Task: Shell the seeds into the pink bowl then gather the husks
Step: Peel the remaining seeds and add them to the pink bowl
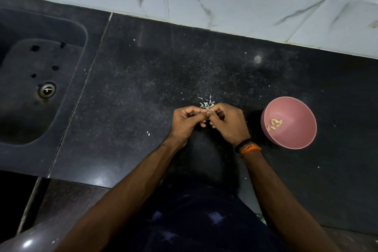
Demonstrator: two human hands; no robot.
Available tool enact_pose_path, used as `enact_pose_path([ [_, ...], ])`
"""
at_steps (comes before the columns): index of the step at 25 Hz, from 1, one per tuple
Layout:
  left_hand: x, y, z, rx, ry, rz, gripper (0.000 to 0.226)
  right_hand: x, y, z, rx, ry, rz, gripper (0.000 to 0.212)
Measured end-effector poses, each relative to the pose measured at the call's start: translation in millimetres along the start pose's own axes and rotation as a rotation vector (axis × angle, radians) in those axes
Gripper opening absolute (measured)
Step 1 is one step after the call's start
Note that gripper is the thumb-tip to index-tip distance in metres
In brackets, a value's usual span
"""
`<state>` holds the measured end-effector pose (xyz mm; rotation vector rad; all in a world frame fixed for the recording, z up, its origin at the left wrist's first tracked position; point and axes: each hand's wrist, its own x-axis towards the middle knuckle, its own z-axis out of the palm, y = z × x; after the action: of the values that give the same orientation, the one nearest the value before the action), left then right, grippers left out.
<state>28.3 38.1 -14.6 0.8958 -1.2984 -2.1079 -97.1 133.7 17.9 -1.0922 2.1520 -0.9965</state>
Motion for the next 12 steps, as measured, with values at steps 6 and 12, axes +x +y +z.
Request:
enact_pose_path([
  [6, 3, 1, -9, -0.085, -0.079, -0.051, 0.012, -3, -6, 1, 0.299, -0.034, 0.161, 0.013],
  [12, 3, 5, -13, -0.148, -0.164, -0.111, 0.016, -4, -4, 6, 0.477, -0.018, 0.27, 0.015],
])
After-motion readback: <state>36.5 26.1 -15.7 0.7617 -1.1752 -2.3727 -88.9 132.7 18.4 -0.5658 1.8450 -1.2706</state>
